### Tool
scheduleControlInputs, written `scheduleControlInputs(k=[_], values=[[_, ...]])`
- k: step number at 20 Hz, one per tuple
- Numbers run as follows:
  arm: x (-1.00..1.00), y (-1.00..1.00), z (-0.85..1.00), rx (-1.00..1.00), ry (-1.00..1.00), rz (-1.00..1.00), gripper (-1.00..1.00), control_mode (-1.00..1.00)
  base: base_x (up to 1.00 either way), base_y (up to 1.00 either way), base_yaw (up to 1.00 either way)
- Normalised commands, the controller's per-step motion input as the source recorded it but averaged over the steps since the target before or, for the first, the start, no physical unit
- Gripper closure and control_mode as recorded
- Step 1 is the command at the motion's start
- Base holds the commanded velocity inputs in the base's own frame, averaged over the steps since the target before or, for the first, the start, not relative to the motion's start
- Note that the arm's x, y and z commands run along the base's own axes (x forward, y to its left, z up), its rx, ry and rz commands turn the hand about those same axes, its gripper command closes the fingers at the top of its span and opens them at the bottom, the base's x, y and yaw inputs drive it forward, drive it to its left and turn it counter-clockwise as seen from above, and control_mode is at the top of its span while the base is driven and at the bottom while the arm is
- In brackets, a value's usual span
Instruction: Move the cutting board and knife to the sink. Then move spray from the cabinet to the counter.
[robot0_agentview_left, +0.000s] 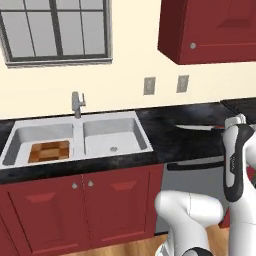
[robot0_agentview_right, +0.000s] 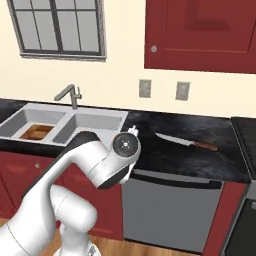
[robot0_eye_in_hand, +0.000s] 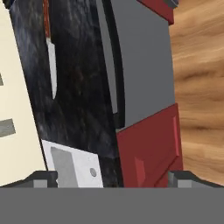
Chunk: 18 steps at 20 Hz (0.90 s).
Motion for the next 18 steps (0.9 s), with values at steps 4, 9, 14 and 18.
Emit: scheduleControlInputs(k=[4, 9, 14, 18], values=[[0.0, 0.0, 0.0, 0.0, 0.0, 0.0, -1.0, 1.0, 0.0, -1.0, -0.01], [0.0, 0.0, 0.0, 0.0, 0.0, 0.0, -1.0, 1.0, 0.07, -0.9, -0.03], [0.0, 0.0, 0.0, 0.0, 0.0, 0.0, -1.0, 1.0, 0.51, -0.41, -0.03], [0.0, 0.0, 0.0, 0.0, 0.0, 0.0, -1.0, 1.0, 0.77, 0.0, -0.03]])
